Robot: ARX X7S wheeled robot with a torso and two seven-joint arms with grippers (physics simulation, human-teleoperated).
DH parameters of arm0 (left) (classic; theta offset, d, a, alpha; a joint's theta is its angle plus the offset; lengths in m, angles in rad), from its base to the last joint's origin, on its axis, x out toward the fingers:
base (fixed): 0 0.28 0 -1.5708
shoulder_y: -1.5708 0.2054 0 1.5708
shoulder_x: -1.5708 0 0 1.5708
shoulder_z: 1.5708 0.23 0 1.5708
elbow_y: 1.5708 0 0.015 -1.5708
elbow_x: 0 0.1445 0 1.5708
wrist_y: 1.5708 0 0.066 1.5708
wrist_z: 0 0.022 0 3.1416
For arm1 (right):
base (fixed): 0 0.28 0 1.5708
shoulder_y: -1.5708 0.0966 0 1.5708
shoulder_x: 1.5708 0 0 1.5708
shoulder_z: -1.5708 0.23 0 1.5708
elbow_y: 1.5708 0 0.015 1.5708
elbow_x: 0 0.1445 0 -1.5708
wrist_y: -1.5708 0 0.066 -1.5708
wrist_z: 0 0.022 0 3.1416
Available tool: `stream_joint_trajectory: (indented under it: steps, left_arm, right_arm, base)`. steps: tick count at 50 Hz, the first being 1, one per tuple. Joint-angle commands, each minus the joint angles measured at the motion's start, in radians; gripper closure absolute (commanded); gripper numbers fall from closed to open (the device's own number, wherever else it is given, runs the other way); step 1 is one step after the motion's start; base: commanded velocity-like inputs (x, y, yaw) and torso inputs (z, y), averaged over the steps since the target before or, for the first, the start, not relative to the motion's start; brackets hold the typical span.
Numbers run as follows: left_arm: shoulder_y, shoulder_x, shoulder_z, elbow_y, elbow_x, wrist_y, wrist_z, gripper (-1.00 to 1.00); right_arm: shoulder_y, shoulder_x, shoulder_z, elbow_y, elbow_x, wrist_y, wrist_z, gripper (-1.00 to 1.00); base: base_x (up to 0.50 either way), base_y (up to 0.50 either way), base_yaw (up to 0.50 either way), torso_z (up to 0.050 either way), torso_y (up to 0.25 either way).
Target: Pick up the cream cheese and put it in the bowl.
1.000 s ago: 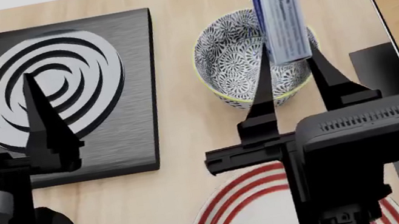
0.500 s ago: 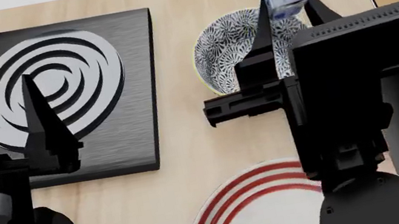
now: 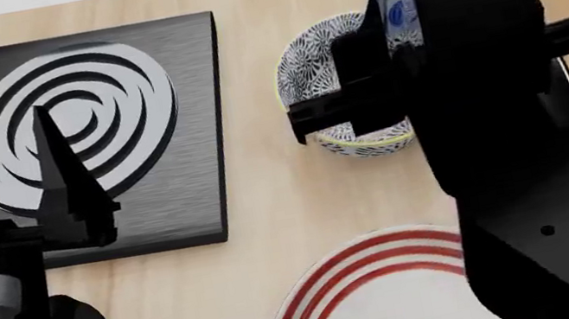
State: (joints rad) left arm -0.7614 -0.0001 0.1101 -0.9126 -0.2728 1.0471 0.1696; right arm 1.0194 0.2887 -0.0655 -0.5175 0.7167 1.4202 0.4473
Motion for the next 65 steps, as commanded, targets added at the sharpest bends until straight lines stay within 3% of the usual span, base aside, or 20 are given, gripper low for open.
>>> stream_joint_trajectory:
  steps: [1, 8, 30, 49, 65]
  left_arm:
    - [0.001, 0.000, -0.003, 0.001, 0.017, 0.000, -0.014, -1.00]
    - [0.000, 0.000, -0.004, 0.001, 0.021, 0.000, -0.015, -1.00]
    - [-0.004, 0.000, -0.003, -0.010, 0.035, 0.000, -0.033, -1.00]
    - [-0.004, 0.000, -0.001, -0.011, 0.057, 0.000, -0.048, -1.00]
    - [-0.002, 0.000, -0.004, -0.008, 0.089, 0.000, -0.075, -1.00]
  right_arm:
    - [0.187, 0.061, 0.045, 0.224, 0.550, 0.147, 0.411, 1.00]
    - [0.275, 0.084, 0.018, 0.359, 0.747, 0.133, 0.559, 1.00]
    - [0.453, 0.097, -0.129, 0.758, 0.905, 0.127, 0.688, 1.00]
    - [0.711, 0.074, -0.407, 1.130, 0.669, 0.058, 0.323, 1.00]
    - [0.768, 0.029, -0.589, 1.311, 0.511, -0.029, 0.082, 1.00]
  base:
    - [0.00, 0.00, 0.00, 0.000, 0.000]
    - [0.00, 0.00, 0.00, 0.000, 0.000]
    - [0.00, 0.00, 0.00, 0.000, 0.000]
    - [0.00, 0.00, 0.00, 0.000, 0.001]
    - [0.00, 0.00, 0.00, 0.001, 0.000]
